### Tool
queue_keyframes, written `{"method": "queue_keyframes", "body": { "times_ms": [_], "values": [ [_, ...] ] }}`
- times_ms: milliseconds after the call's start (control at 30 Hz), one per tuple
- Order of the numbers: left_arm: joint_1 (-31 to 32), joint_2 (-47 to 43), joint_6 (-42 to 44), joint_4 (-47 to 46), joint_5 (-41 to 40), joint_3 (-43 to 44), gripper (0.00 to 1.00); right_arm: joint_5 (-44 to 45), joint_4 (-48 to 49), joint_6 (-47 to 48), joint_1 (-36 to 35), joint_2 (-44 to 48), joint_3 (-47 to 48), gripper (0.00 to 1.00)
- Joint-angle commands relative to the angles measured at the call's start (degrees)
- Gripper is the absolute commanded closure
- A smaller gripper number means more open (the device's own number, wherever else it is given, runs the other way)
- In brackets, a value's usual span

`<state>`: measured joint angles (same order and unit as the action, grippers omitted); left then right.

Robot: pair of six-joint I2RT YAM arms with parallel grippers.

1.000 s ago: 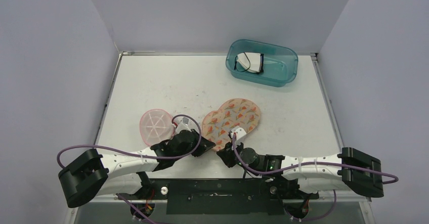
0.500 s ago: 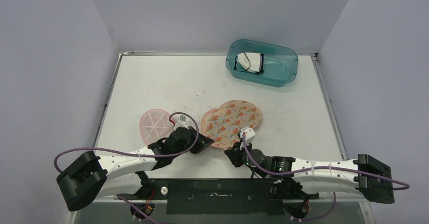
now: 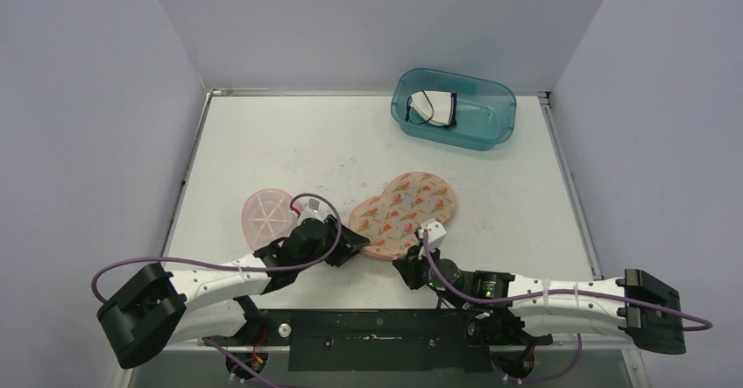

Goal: Unzip the laundry bag and remove the bra
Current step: Unzip the laundry bag at the center of the board.

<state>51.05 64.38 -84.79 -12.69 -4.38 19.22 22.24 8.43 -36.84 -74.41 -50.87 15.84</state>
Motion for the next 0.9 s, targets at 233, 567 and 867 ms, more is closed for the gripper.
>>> {"method": "queue_keyframes", "body": {
  "times_ms": [233, 567, 867],
  "values": [
    [-1.2, 1.5, 3.8, -3.3, 0.1, 0.5, 0.32, 1.4, 0.8, 0.6, -0.5, -1.0, 1.0, 0.95],
    [-0.7, 6.6, 4.2, -6.3, 1.5, 2.3, 0.76, 2.5, -1.3, -0.2, -0.6, 0.5, 0.9, 0.95],
    [-0.7, 5.4, 3.6, -4.6, -0.1, 1.4, 1.0, 5.8, -6.1, -2.4, -0.5, 4.0, -0.3, 0.95]
  ]
}}
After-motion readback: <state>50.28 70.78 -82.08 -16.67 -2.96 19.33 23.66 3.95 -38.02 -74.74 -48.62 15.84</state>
